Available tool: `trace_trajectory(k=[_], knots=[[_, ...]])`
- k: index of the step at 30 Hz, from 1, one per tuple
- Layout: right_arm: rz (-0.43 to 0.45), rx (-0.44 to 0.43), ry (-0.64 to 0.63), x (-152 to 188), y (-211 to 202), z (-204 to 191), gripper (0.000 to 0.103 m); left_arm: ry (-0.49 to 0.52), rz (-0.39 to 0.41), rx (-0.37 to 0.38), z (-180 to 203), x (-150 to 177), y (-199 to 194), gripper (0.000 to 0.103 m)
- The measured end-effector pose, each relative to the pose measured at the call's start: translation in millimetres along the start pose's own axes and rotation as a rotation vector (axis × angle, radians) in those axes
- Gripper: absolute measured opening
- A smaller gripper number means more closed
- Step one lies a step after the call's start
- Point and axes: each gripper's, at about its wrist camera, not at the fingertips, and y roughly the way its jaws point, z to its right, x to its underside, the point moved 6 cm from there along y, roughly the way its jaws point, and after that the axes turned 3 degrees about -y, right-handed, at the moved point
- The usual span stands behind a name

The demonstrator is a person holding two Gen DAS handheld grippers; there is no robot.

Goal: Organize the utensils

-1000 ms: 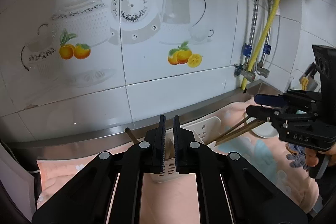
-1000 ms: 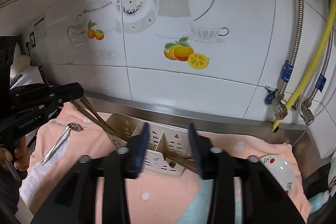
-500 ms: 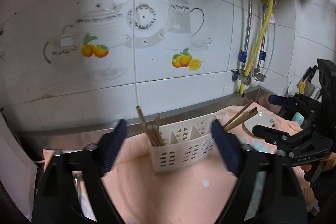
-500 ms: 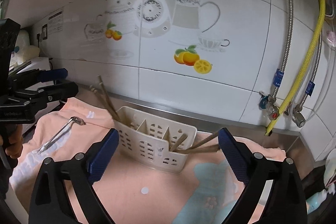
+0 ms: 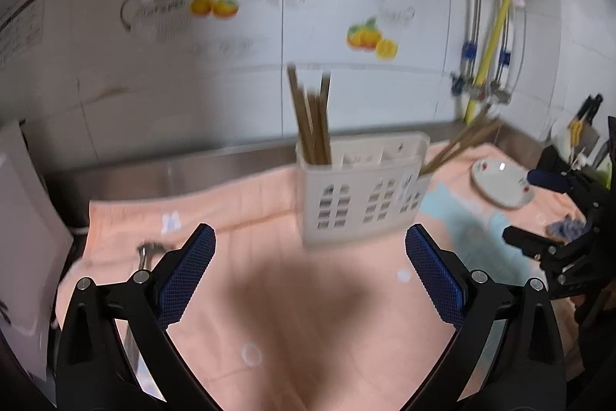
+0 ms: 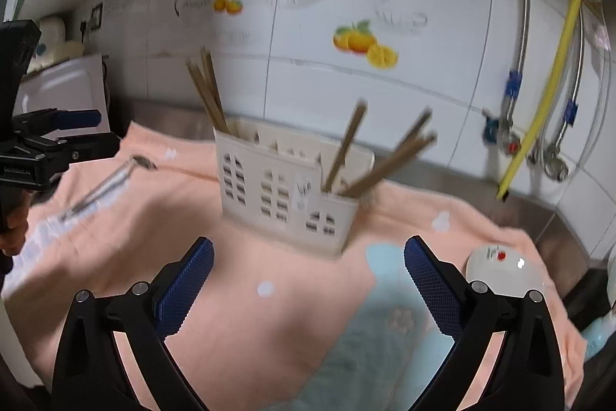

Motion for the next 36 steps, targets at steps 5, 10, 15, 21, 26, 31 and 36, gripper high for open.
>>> trace_trajectory(k=[5, 10, 15, 21, 26, 31, 36], knots=[[-0.061, -0.024, 0.03, 33.8, 16.7, 2.2, 0.096, -0.03, -0.054, -0.047, -7.4, 32.0, 13.4, 0.098], [-0.085, -0.011, 0.012, 51.9, 25.1, 1.4, 0.096, -0.064, -0.098, -0.07, -14.8, 53.7, 22.0, 0.098], [-0.101, -0.033, 0.017, 64.4, 28.2, 2.4, 0.096, -0.096, -0.111, -0.072, -18.6, 66.5, 22.0, 0.098], [-0.118, -0.048, 0.032, 71.9, 31.8, 5.4, 0.096, -0.105, -0.163, -0.087, -15.3, 82.4, 28.6, 0.098], [-0.119, -0.051, 0.027, 72.0, 28.4, 2.3, 0.096, -0.114, -0.171, -0.095, -12.0, 87.5, 25.1, 0.098], [-0.117, -0.055, 0.02, 72.6, 18.9, -4.0, 0.096, -0.13, -0.161, -0.109, -7.9, 89.7, 15.0, 0.098], [-0.114, -0.038, 0.034, 73.7, 5.0, -3.9, 0.096, -0.139, -0.147, -0.109, -3.3, 89.7, 1.3, 0.098]])
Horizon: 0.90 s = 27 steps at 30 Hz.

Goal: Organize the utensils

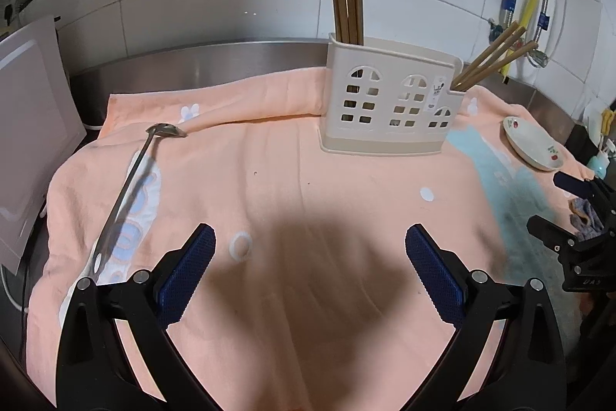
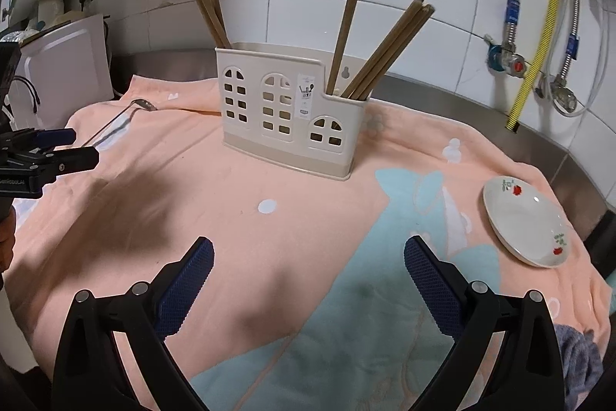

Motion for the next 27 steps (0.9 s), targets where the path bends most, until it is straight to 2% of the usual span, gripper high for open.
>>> trace_trajectory(k=[14, 27], knots=[[0.051, 0.003, 0.051, -2.0, -41.2, -10.7, 0.096, 0.01, 0.057, -0.002, 1.0, 1.4, -43.9, 0.098], [0.071, 0.034, 0.082, -2.8, -63.1, -16.4, 0.096, 0.019, 0.074, -0.007, -7.2, 7.1, -59.1, 0.098]])
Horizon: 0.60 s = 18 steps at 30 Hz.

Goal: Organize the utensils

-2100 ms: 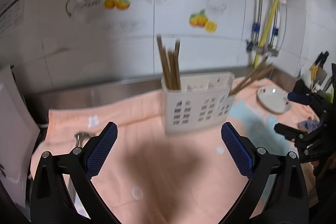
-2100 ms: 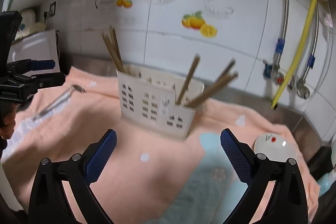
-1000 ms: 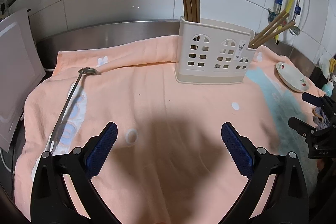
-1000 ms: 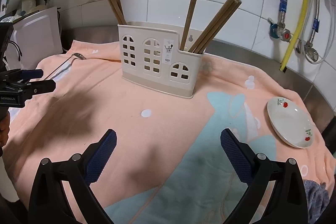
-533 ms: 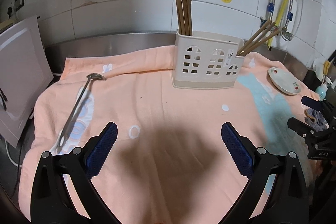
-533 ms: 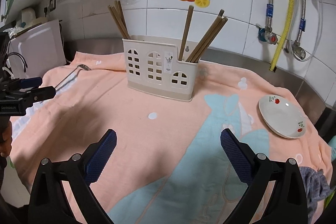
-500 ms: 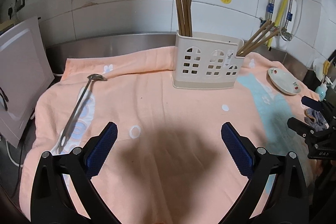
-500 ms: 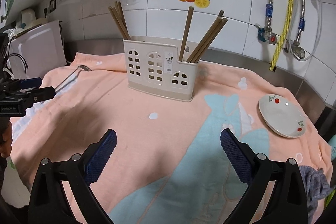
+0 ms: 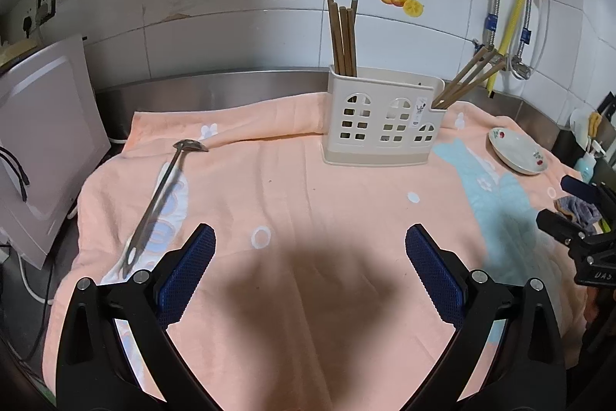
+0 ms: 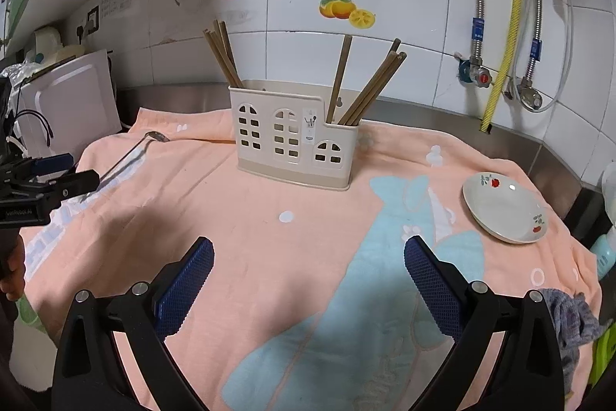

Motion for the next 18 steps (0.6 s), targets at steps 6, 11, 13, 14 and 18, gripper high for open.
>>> trace_trajectory(k=[6, 11, 13, 14, 18], knots=[[0.016, 0.002, 0.018, -0.2, -12.8, -5.2, 0.096, 0.006, 0.002, 0.009, -0.4, 2.7, -7.6, 0.098], [0.025, 0.011, 0.027, 1.6, -21.8, -10.0, 0.096, 0.012, 0.009, 0.017, -1.4, 5.4, -15.9, 0.098], [0.028, 0.016, 0.03, 2.2, -25.3, -11.6, 0.096, 0.013, 0.011, 0.018, -2.5, 6.9, -19.1, 0.098], [0.029, 0.016, 0.032, 2.5, -26.6, -12.5, 0.096, 0.014, 0.011, 0.019, -3.1, 7.5, -19.8, 0.098], [0.038, 0.017, 0.032, 1.9, -32.8, -17.1, 0.096, 0.015, 0.015, 0.02, -5.3, 10.8, -26.4, 0.098]])
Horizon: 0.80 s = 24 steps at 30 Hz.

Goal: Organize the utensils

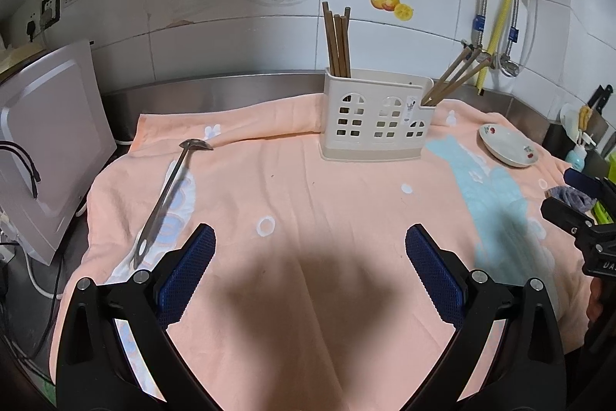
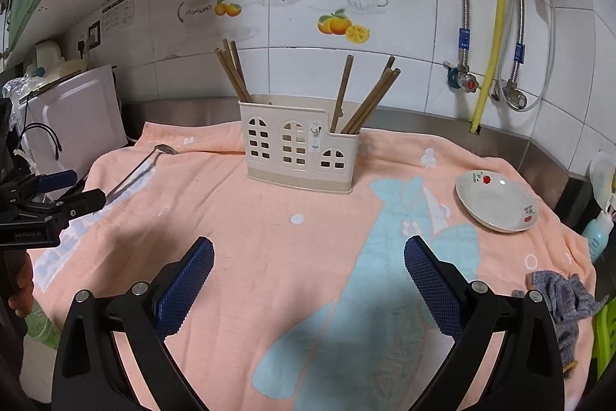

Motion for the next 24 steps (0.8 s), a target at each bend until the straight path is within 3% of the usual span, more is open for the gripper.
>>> trace_trajectory(k=[24], knots=[[0.048, 0.006, -0.032, -2.9, -36.3, -27.0, 0.096, -0.019, 0.064, 0.023, -8.7, 9.2, -40.3, 0.098]])
